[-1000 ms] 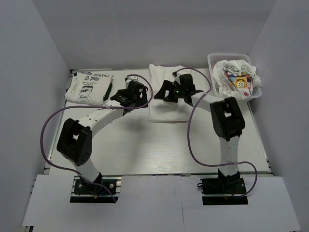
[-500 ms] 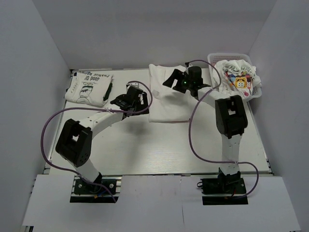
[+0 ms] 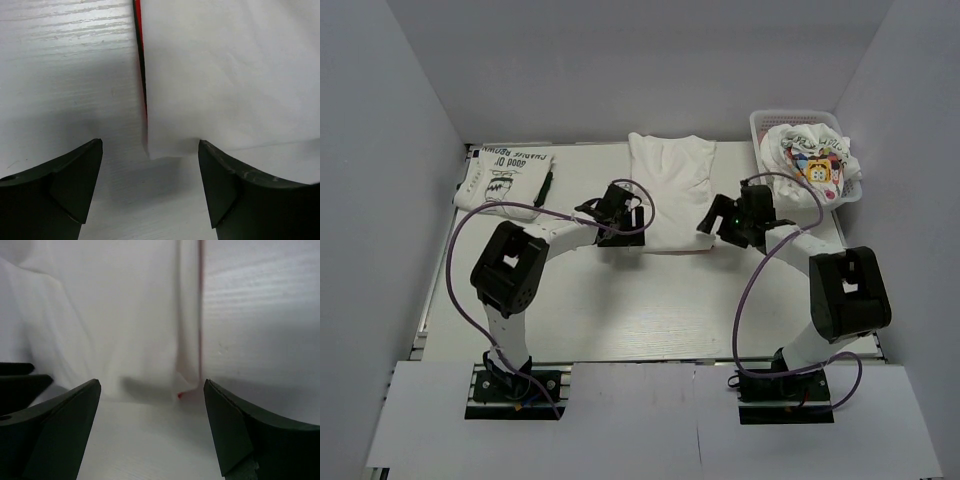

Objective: Fold and stack the t-shirts

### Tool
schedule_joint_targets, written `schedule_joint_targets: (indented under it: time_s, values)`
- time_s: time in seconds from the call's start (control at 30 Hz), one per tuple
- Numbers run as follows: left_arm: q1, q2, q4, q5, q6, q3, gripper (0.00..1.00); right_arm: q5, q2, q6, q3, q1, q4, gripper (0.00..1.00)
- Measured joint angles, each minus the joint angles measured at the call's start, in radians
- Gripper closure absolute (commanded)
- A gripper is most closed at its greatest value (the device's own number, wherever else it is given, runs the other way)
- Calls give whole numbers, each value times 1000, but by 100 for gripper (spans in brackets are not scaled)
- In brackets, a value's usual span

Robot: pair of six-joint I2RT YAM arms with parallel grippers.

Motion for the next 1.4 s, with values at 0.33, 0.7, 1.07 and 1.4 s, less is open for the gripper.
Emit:
schedule_joint_targets:
  time_s: [0.33,0.7,1.07,1.4]
  values:
    - [0,28,54,46,-2,-4,47,-70,74,23,-82,-21,3,56]
    - [3,39,107,114,-23,-26,100,-106,104,66,-92,-21,28,100]
    - [-44,-255,79,198,-18,-254,100,-145,-264,56,-253,2,-85,100]
    - [-70,-596,83,327,15,-261,100,-122,-662,52,-235,17,-200,100]
